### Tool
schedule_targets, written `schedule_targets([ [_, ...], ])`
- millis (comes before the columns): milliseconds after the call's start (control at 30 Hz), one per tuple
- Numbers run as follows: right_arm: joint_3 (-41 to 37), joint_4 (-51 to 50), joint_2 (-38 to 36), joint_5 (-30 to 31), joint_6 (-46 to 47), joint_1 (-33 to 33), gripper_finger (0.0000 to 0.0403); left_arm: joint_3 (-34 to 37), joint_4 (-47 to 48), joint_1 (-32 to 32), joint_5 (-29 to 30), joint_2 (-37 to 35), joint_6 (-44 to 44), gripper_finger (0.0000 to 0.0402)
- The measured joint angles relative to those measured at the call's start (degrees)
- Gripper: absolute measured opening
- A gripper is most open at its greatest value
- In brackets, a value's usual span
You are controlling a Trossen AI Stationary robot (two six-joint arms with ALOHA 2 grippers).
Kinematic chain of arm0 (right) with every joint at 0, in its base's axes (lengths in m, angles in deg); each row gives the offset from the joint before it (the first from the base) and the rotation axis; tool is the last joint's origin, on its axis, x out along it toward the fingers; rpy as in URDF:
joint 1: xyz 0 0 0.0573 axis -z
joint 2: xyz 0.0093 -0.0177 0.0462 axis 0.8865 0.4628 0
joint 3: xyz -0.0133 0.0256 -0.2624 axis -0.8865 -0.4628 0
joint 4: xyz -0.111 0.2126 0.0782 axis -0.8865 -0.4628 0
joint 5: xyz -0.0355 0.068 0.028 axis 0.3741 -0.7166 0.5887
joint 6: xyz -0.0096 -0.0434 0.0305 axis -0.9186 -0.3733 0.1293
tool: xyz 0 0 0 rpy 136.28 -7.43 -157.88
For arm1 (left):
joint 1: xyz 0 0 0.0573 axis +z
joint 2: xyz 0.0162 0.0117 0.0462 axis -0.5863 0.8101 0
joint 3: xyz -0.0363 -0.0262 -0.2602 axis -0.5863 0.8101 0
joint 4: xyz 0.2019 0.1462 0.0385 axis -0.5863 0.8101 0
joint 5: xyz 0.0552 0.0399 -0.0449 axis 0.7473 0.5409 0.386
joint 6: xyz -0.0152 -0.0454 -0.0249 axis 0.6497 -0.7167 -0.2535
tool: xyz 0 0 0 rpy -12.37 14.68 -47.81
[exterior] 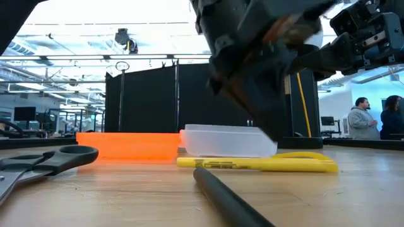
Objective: Pick & place school supplies into a supply box
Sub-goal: Put the yellow pen into the supply box
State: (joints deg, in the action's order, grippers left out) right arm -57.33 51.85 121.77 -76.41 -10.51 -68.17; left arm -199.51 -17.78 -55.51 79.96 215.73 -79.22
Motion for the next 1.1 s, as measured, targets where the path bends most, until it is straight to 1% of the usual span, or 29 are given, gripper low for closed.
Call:
schedule_targets([
  [133, 0.00, -0.21, 0.00, -0.01, 0.02, 0.01, 0.0000, -0.16, -0.10, -0.02, 0.29, -2.29, -0.69, 0.0001],
  [233, 0.00, -0.42, 0.00, -0.02, 0.02, 0.01, 0.0000, -0.20, -0.06, -0.26, 0.82, -3.09, 2.87, 0.0006],
  [300, 0.00, -0.41, 0.00, -0.02, 0.02, 0.02, 0.0000, -0.20, -0.10, -0.61, 0.75, -3.09, 10.18, 0.0017],
  [400, 0.00, -0.41, 0.00, -0.02, 0.02, 0.01, 0.0000, -0.20, 1.21, -1.76, 0.71, -3.09, 23.63, 0.0031],
  [467, 0.00, -0.41, 0.00, -0.01, 0.02, 0.01, 0.0000, -0.20, 2.93, -3.02, 3.26, -3.09, 31.42, 0.0033],
  [600, 0.00, -0.41, 0.00, -0.01, 0.02, 0.00, 0.0000, -0.20, 4.12, -5.29, 12.26, -3.09, 48.77, 0.0034],
  [667, 0.00, -0.43, 0.00, 0.00, 0.02, 0.01, 0.0000, -0.20, 3.34, -6.19, 15.79, -3.09, 57.94, 0.0034],
  [733, 0.00, -0.41, 0.00, -0.02, 0.08, 0.00, 0.0000, -0.20, 1.74, -6.77, 16.75, -2.91, 64.99, 0.0034],
  [767, 0.00, -0.43, 0.00, 0.00, 0.59, 0.00, 0.0000, -0.20, 0.72, -6.90, 16.73, -2.88, 66.59, 0.0034],
  [867, 0.00, -0.51, 0.00, 0.00, 2.60, 0.01, 0.0000, -0.20, -0.49, -6.68, 16.45, -2.70, 65.94, 0.0034],
  [1000, 0.00, -1.88, 0.00, 0.00, 4.31, 0.00, 0.0000, -0.20, -0.57, -5.79, 16.07, -2.70, 61.02, 0.0035],
  [1067, 0.00, -2.47, 0.02, -0.01, 4.83, 0.01, 0.0000, -0.20, -0.14, -5.77, 15.08, -2.70, 55.93, 0.0035],
  [1100, 0.00, -2.55, 0.02, -0.02, 5.16, 0.01, 0.0000, -0.20, -0.23, -5.80, 14.89, -2.70, 51.88, 0.0035],
])
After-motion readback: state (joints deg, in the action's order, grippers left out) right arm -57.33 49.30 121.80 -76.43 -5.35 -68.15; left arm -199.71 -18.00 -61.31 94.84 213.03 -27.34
